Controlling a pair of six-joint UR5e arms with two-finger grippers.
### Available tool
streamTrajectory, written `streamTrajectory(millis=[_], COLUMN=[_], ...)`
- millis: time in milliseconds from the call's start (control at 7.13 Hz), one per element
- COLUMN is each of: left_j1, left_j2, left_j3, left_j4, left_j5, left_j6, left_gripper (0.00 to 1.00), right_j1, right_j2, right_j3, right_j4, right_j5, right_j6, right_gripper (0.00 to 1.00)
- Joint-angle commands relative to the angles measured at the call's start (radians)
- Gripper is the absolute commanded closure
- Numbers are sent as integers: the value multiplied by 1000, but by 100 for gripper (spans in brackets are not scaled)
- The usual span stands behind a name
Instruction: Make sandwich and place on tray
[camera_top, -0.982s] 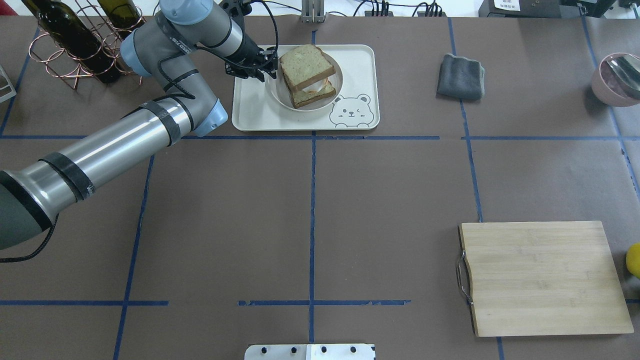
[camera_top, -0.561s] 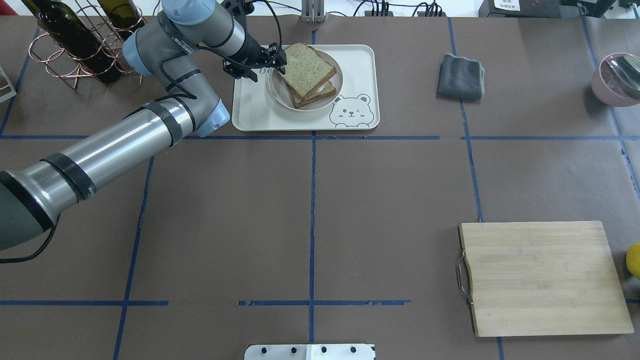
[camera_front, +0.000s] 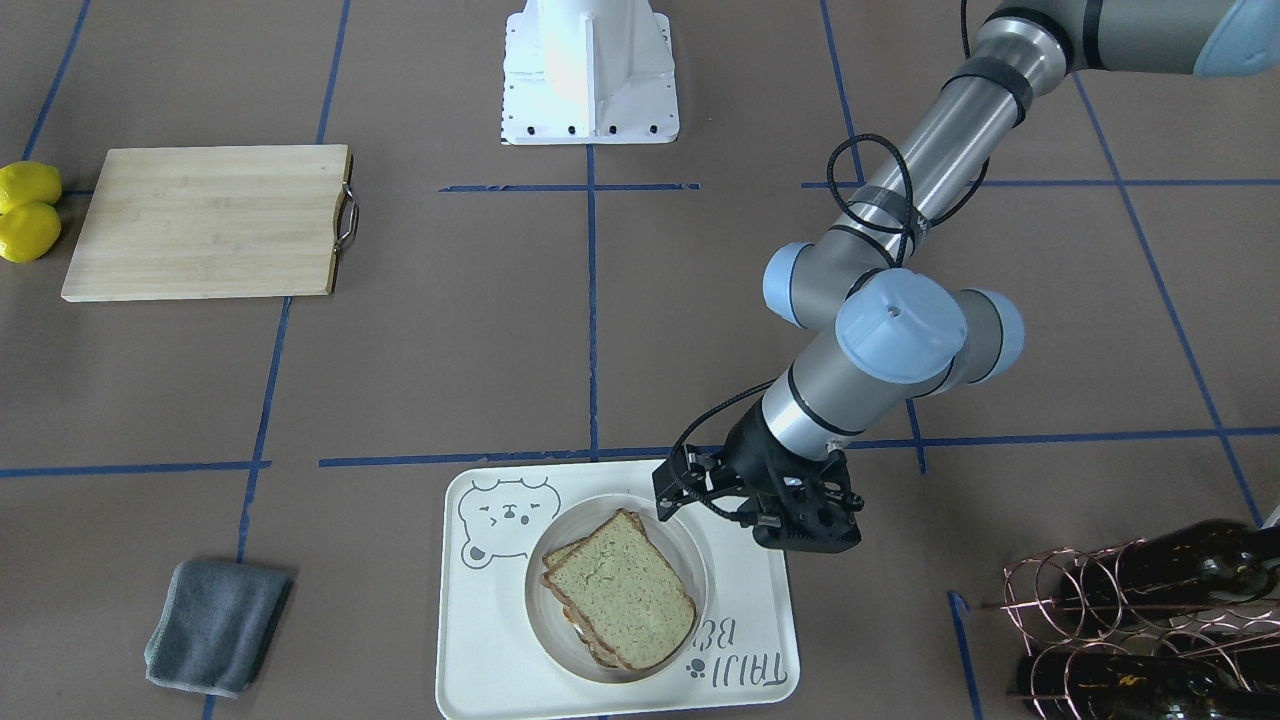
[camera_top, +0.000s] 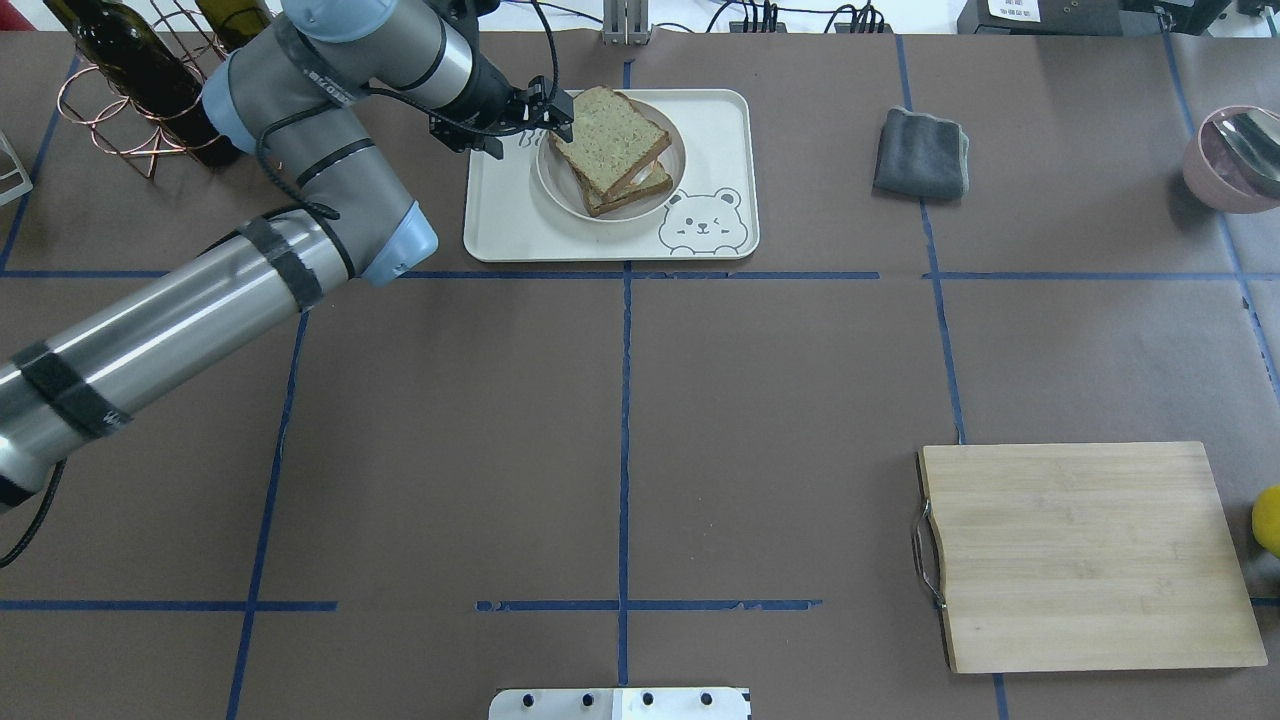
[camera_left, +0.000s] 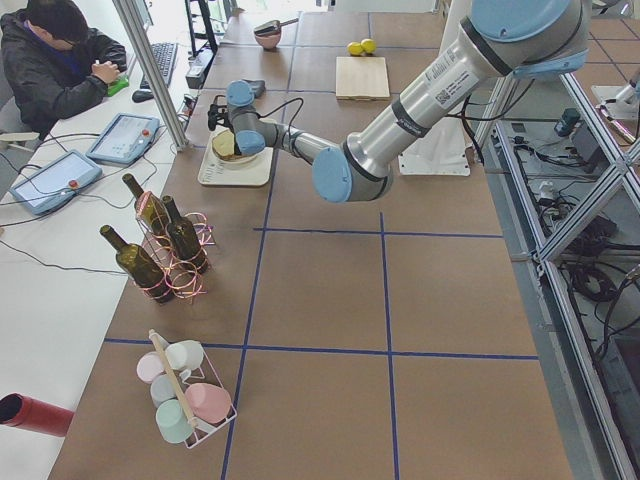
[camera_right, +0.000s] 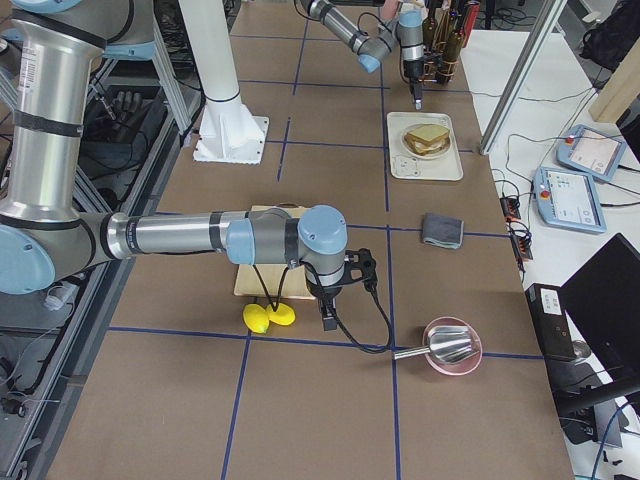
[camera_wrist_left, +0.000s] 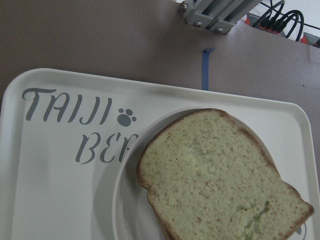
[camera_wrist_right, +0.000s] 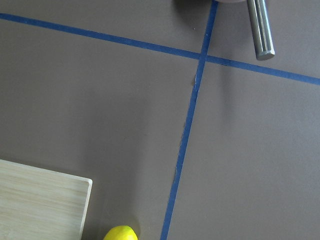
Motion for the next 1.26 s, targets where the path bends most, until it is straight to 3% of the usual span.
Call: streamTrajectory(millis=[0,280,561,701,982,1122], left_j1=[-9,-55,-140,-252,-444,-521], left_j2=[227,396,635,738,832,886], left_j3=[-395,-663,-826,-837,-785,-782], left_j4=[214,395,434,437,494,503], left_j5=[-3,-1,-4,-11,-128,-135], left_j6=[126,279,499,666,892,1001], left_gripper=[0,0,0,0,0,0], right_j1=[12,29,49,49,47,47], right_j2=[-7,-25,-47,-39,-10,2], right_j3=[-3,0,-1,-1,-1,-3], right_j4=[0,0,0,2,2,2], right_j5=[-3,-5,-11,-11,-11,-11], right_j6=[-1,-3,-1,40,65,63], right_gripper=[0,0,0,0,0,0])
